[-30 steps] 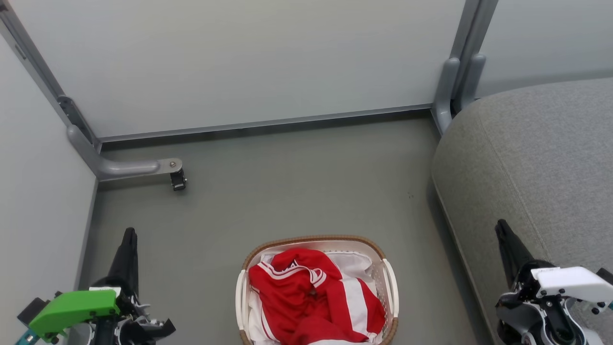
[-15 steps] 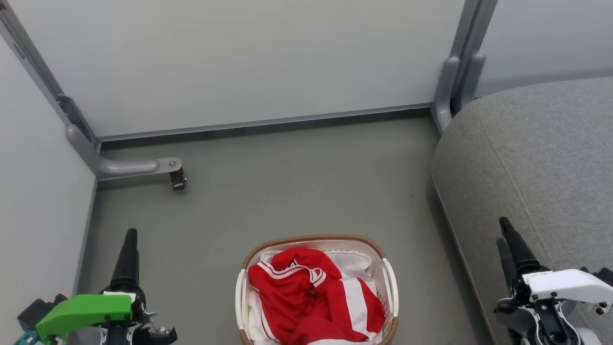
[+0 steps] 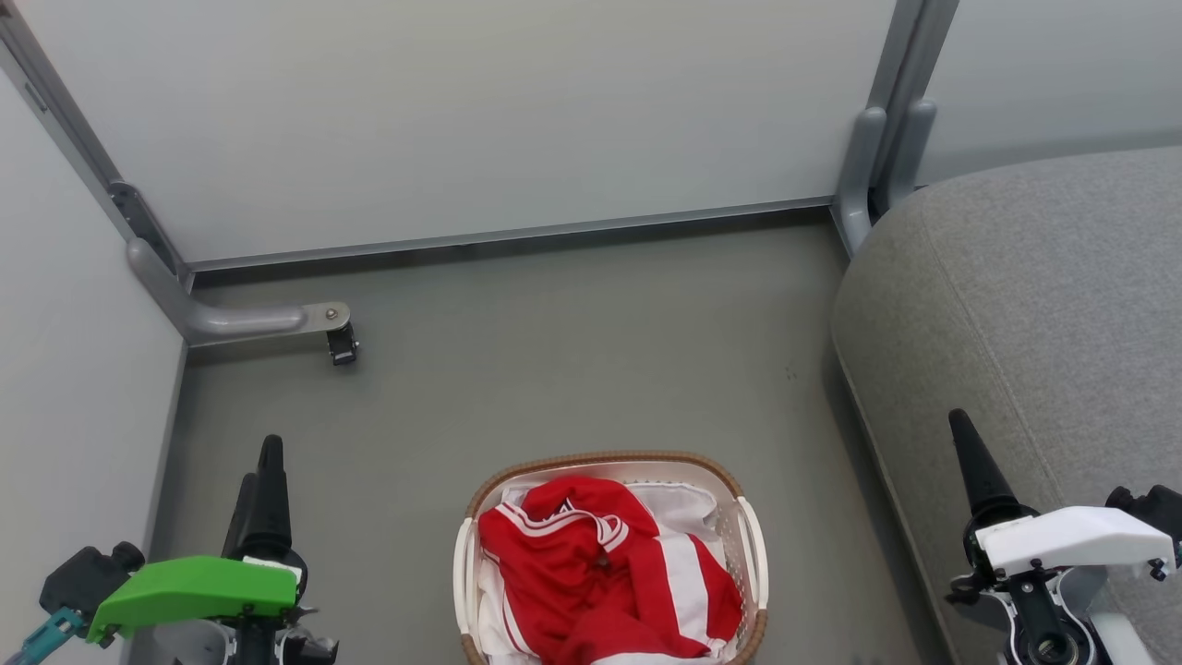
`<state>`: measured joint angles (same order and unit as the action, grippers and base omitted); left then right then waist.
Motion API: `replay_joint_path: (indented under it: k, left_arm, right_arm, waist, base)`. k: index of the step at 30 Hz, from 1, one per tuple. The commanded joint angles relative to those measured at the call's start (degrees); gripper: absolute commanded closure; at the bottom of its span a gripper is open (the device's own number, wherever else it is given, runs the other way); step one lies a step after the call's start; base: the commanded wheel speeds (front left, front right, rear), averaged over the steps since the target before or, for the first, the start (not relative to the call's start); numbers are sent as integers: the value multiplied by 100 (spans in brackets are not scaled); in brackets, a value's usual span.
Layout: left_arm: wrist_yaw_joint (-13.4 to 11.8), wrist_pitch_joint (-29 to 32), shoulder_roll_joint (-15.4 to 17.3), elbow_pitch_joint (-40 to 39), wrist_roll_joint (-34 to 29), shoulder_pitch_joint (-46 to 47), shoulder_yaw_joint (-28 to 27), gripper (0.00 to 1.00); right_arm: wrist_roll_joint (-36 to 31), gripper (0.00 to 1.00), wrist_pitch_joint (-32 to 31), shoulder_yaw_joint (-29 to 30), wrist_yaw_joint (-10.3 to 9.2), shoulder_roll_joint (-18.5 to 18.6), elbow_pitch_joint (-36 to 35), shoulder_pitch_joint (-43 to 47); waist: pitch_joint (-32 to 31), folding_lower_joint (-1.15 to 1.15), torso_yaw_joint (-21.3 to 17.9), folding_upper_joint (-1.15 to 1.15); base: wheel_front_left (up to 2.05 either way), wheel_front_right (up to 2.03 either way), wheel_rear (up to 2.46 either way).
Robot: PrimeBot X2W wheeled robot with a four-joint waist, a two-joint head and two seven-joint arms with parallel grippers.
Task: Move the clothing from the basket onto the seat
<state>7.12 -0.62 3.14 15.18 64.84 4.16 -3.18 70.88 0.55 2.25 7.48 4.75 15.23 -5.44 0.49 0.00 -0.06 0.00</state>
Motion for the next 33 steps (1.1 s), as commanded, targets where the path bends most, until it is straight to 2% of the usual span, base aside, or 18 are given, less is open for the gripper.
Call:
replay_joint_path:
  k: [1,15,33]
  left_arm:
    - [23,-64,91,-77,-286,150,41,0]
    - [-77,-372,175,42,-1840,85,185,0]
    - [-326,-679,272,134,-3184,-39,310,0]
  right_arm:
    - [-242,0,67,-55,1,91,-68,-178]
    - [-1576,0,376,-321,1,183,109,-198]
    - [-3135,0,687,-450,2,290,289,-163]
  waist:
    - [1,0,1,0]
    - [17,0,1,0]
    - [28,0,0,0]
  base:
    - [0,0,0]
    - [0,0,0]
    - [0,0,0]
